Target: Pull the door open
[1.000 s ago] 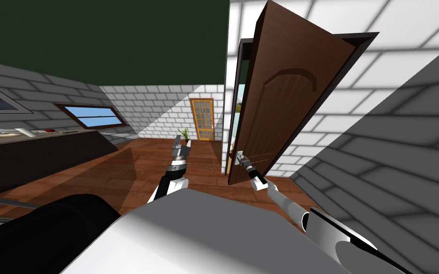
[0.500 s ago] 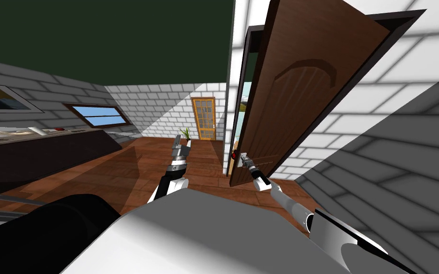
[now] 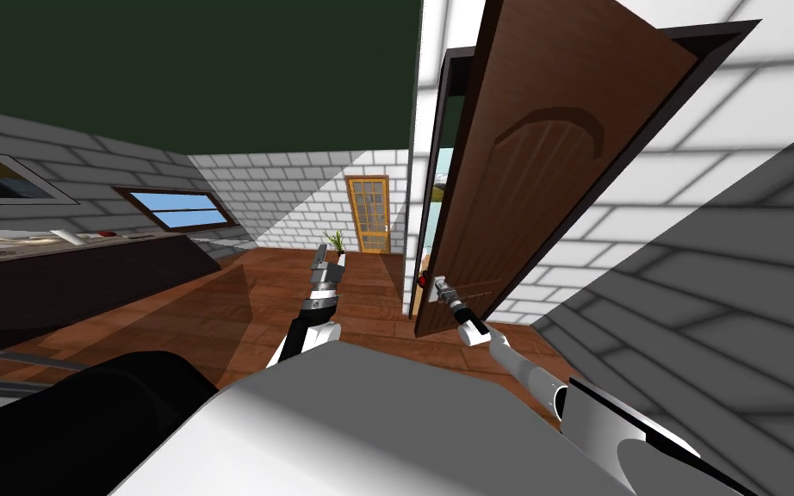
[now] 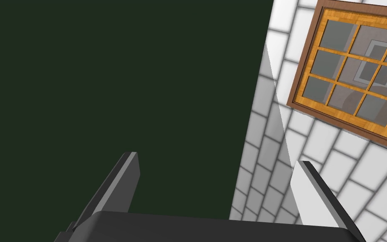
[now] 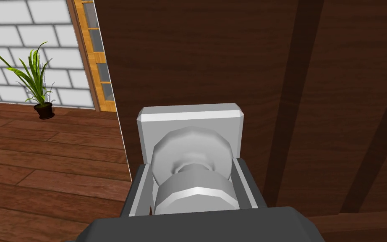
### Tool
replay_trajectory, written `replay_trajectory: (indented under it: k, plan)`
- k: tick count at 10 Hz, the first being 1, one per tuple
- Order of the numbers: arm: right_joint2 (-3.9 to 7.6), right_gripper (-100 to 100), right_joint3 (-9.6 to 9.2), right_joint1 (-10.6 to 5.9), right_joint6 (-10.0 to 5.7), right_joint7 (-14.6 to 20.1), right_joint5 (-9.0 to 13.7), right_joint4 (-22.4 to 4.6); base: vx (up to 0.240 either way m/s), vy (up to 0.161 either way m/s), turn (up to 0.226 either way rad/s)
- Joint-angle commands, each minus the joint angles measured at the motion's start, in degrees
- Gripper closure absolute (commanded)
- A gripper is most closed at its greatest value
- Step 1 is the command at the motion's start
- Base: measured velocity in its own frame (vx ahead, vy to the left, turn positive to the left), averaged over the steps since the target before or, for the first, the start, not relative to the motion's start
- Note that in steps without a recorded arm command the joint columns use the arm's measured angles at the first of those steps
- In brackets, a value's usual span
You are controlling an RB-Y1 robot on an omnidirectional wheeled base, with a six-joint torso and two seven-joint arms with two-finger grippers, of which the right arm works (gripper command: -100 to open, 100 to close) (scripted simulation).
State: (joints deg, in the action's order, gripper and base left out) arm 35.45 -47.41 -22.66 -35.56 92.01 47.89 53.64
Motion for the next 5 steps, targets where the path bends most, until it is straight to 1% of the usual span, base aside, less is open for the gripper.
replay_trajectory:
  k: [1,2,3,4,5]
  plan:
    - [0.99,100,-2.07,0.13,-0.81,1.25,-0.57,1.42,-0.149,-0.109,-0.032]
    - [1.27,100,-2.68,0.09,-1.05,1.61,-0.75,1.79,-0.132,-0.100,-0.014]
    - [1.86,100,-3.97,-0.01,-1.56,2.37,-1.11,2.56,-0.112,-0.128,-0.030]
    - [2.17,100,-4.63,-0.06,-1.82,2.76,-1.30,2.97,-0.103,-0.122,-0.023]
    - [2.80,100,-5.98,-0.16,-2.36,3.56,-1.69,3.78,-0.103,-0.126,-0.026]
